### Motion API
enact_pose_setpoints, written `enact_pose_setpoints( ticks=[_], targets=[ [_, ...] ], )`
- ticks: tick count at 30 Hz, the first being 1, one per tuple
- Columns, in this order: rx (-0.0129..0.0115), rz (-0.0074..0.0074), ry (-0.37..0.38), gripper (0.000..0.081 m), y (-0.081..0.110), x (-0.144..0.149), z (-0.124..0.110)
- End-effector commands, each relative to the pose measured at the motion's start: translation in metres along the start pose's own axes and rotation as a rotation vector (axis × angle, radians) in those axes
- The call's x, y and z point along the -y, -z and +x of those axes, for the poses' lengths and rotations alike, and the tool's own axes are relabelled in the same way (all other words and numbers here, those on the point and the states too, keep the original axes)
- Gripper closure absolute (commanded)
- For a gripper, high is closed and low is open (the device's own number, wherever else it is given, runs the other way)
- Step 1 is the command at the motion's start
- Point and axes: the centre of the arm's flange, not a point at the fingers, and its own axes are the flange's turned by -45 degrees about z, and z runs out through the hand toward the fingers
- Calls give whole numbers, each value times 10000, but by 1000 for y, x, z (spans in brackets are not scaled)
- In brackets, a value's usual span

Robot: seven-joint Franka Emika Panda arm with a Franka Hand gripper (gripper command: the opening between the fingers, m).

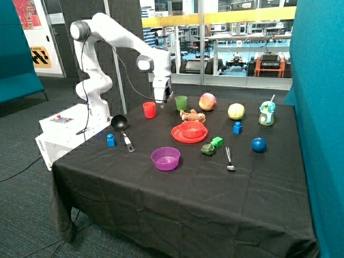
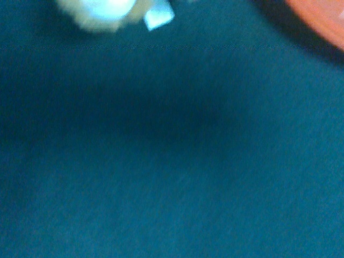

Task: Place the bowl on the plate and the cup in the bowl matching the color

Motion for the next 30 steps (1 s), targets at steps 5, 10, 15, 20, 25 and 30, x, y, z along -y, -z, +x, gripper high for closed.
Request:
enact_pose_setpoints(
  ticks=[5,10,15,20,25,30],
  targets=[
    [-32,24,668,314,-6,43,-48],
    [-32,23,863,295,-12,49,-56],
    [-32,23,793,318,-17,51,-64],
    [-32,23,852,337,-18,53,-73],
    [-32,23,1045,311,-16,58,-84],
    [-32,23,1228,309,-12,60,-89]
  ],
)
